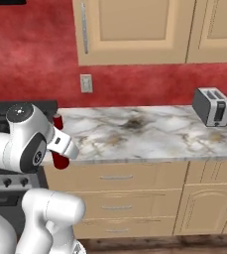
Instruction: Four empty soda cans are scattered around the kitchen. Gather all the cans and cluster them next to the stove for recycling.
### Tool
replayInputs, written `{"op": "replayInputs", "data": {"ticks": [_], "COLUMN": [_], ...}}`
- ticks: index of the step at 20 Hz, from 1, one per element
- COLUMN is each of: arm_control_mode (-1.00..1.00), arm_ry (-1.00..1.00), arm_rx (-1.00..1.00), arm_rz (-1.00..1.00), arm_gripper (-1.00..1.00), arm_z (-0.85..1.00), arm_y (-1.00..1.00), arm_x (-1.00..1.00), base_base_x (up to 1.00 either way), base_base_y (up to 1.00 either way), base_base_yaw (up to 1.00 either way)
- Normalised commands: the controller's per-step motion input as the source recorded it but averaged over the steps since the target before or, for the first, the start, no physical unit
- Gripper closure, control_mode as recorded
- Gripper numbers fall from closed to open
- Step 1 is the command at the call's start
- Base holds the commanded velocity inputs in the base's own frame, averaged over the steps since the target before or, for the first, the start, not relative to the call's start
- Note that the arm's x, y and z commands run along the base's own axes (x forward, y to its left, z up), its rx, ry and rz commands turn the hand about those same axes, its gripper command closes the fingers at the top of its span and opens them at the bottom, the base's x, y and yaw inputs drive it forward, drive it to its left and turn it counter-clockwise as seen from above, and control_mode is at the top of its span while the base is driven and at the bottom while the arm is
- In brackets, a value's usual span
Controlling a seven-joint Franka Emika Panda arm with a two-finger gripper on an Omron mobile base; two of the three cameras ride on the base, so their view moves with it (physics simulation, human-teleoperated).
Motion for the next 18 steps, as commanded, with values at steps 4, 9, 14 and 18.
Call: {"op": "replayInputs", "data": {"ticks": [4,9,14,18], "arm_control_mode": [1.0,1.0,1.0,1.0], "arm_ry": [0.0,0.0,0.0,0.0], "arm_rx": [0.0,0.0,0.0,0.0], "arm_rz": [0.0,0.0,0.0,0.0], "arm_gripper": [1.0,1.0,1.0,1.0], "arm_z": [0.0,0.0,0.0,0.0], "arm_y": [0.0,0.0,0.0,0.0], "arm_x": [0.0,0.0,0.0,0.0], "base_base_x": [0.41,0.37,0.4,0.48], "base_base_y": [-0.24,-0.34,-0.32,-0.12], "base_base_yaw": [0.16,0.19,0.18,0.14]}}
